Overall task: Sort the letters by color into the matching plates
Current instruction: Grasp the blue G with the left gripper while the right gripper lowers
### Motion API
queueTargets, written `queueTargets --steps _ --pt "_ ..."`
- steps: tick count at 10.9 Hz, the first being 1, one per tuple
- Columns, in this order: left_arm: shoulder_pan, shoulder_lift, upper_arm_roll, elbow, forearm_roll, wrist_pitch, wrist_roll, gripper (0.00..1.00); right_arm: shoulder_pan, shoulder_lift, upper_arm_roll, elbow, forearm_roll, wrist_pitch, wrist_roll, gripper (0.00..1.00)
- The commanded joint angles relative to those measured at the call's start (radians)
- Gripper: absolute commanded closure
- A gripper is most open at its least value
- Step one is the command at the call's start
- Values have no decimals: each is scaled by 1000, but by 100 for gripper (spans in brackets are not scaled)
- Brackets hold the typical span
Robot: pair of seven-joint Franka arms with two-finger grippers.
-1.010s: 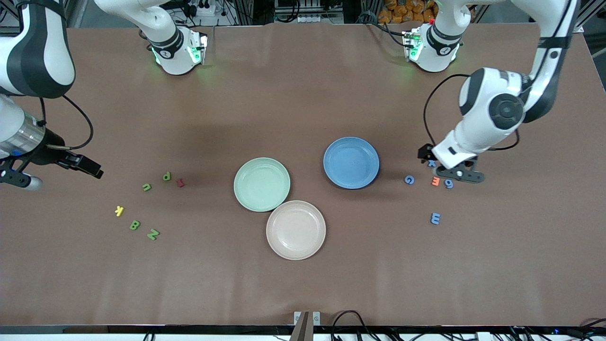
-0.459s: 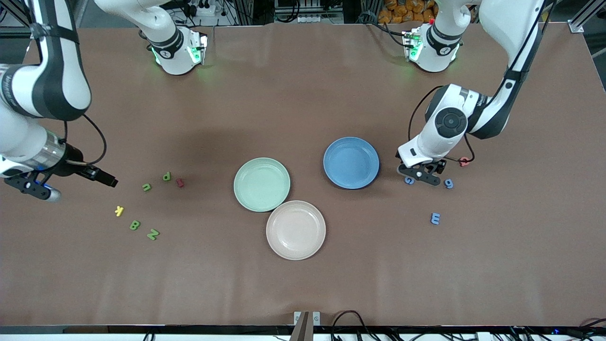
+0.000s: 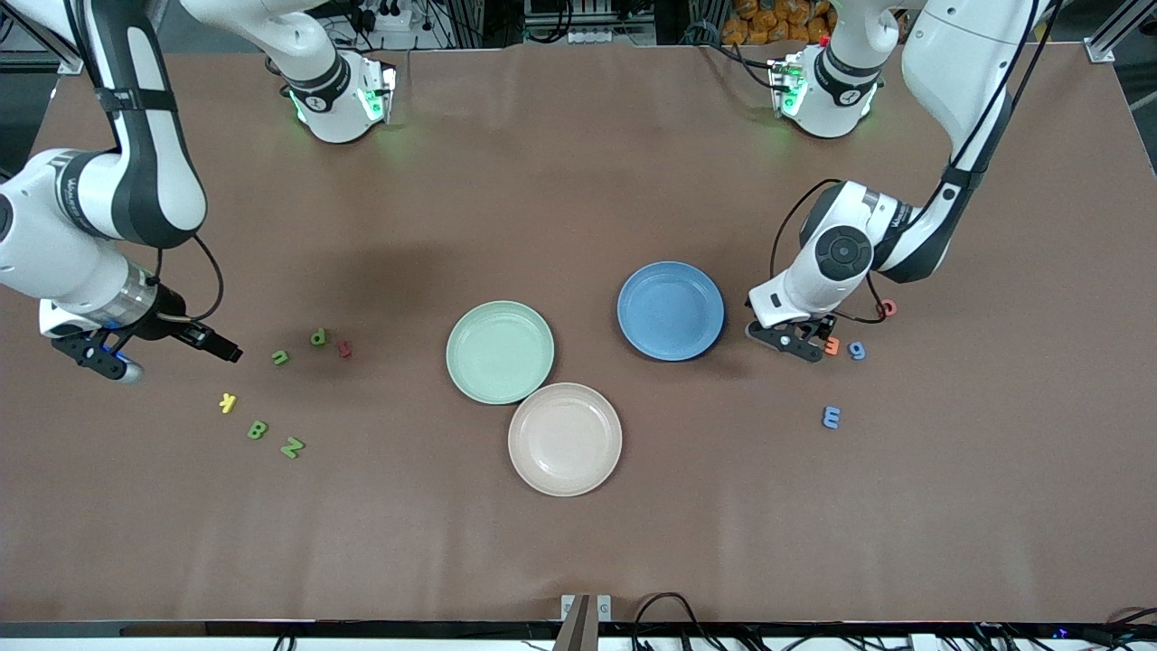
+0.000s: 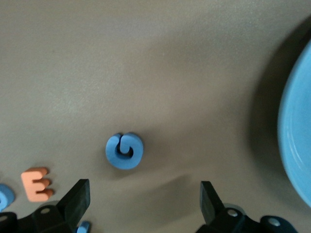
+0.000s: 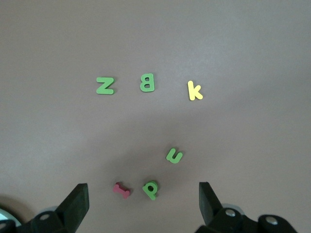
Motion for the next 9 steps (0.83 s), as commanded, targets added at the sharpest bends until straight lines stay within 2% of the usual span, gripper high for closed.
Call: queueTargets --steps 1,5,9 --pt "11 42 -3 35 31 32 5 0 -18 -10 6 -101 49 110 18 0" --pt "14 77 0 61 31 52 40 0 -23 19 5 -136 49 161 188 0" --pt "40 88 4 60 91 57 49 0 -21 85 5 -135 47 242 392 0"
